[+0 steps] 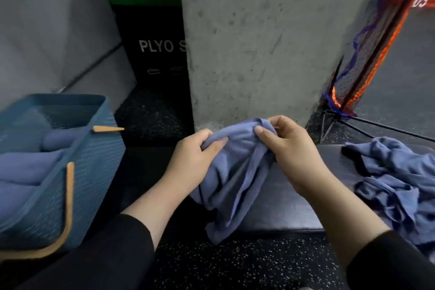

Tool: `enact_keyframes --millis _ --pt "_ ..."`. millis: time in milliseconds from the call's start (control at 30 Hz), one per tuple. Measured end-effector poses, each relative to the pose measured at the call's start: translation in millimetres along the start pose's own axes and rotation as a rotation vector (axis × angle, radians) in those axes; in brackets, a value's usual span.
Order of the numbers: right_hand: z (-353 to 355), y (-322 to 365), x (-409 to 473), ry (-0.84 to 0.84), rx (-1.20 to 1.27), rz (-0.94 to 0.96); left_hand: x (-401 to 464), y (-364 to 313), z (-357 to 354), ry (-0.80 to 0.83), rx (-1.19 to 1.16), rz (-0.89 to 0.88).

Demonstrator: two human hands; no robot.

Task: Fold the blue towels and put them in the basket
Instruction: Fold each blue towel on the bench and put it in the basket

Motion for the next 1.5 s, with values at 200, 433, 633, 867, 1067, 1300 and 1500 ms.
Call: enact_keyframes --millis 200,433,633,867,1067,1300,1500 --pt "-21 11 19 0.019 -0.511 0.099 5 8 56 -0.124 0.045 0.019" --pt "-25 14 29 -0.071 -0.326 0.025 15 1 69 -0.198 0.081 -0.005" --pt "-47 7 24 0.123 -0.273 0.056 27 4 75 -0.279 0.154 0.003" --pt "-21 -25 31 0.056 -0.382 -0.038 40 -4 72 -0.322 0.541 -0.112" --pt "-17 -49 31 0.107 -0.326 -0.139 48 19 69 -0.306 0.597 0.085" --pt "-6 -78 29 0.031 0.012 -0.323 42 20 -4 0.062 0.234 0.084" --pt "-10 -91 27 -0.002 0.465 -0.468 -13 44 -98 0.622 0.568 0.068"
Point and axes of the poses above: each hand's wrist, its own x-axis towards the middle knuckle, its own z-axis out of the back of the hand, y = z × x, the point moved 10 cm from there along x, towards the middle knuckle, and after that the axes turned 3 degrees about z, right-handed, at the moved point
